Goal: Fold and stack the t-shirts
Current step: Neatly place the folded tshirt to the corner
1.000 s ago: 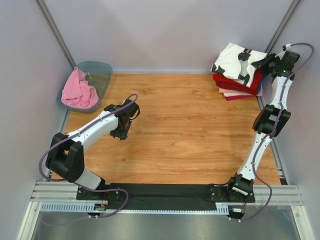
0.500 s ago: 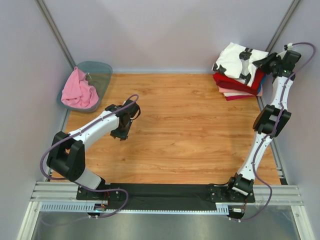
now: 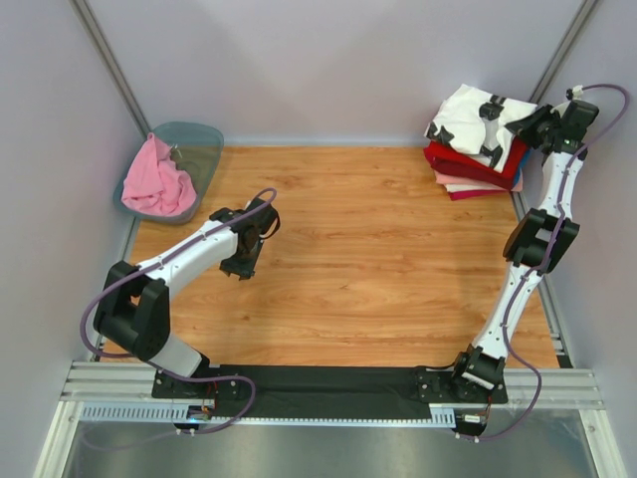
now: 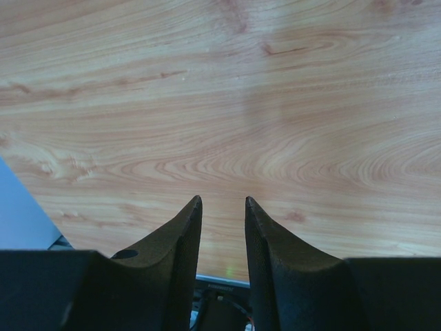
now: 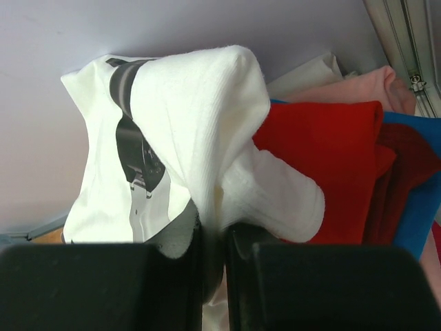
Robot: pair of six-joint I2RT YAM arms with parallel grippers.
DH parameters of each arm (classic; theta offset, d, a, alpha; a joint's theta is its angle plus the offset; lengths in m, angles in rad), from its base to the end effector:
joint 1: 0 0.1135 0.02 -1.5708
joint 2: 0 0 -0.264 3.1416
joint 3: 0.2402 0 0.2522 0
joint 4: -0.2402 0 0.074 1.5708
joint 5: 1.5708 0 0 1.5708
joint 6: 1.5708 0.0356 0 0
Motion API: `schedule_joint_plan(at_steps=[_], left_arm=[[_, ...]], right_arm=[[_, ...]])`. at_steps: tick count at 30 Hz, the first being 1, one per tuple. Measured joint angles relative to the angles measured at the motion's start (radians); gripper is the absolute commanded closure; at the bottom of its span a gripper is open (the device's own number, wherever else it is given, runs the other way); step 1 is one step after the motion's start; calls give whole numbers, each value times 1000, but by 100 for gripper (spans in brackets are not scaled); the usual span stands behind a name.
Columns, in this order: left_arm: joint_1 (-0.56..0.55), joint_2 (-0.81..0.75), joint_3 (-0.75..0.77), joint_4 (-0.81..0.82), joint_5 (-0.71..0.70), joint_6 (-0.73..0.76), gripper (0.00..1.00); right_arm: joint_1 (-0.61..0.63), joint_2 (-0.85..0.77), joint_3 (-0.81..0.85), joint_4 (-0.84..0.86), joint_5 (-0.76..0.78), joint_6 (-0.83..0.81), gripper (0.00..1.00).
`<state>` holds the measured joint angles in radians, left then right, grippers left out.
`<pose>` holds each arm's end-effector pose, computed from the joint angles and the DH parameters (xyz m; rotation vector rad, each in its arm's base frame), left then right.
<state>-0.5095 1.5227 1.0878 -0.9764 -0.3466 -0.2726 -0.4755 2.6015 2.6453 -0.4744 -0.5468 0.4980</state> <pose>0.2432 -0.1220 0.2223 0.2962 2.8247 0.3731 0.5272 -0.2506 0.2763 0.6010 1.8835 0.5596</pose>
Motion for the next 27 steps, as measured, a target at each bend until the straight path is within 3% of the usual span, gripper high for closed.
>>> schedule_joint_plan(at_steps=[8,9,10,12,16,22,27], left_arm=[[0,27,0,0,0,0,62],[0,29,0,0,0,0,62],[0,30,0,0,0,0,62],[-1,31,0,-1,0,0,62],[-1,31,0,-1,0,0,62],[-1,31,0,-1,0,0,61],[-1,26,0,0,4,0,62]], right_arm=[[-3,0,0,2,4,-2,98],[-3,0,-1,4,4,-2,93],[-3,0,-5,10,4,-2,82],[-4,-3,-24,34,5,-4,74],[-5,-10,-64,89,24,-23,40],[-5,-95,-201,114,111,-44,27],[-6,-259,-365,99,270,-27,23]])
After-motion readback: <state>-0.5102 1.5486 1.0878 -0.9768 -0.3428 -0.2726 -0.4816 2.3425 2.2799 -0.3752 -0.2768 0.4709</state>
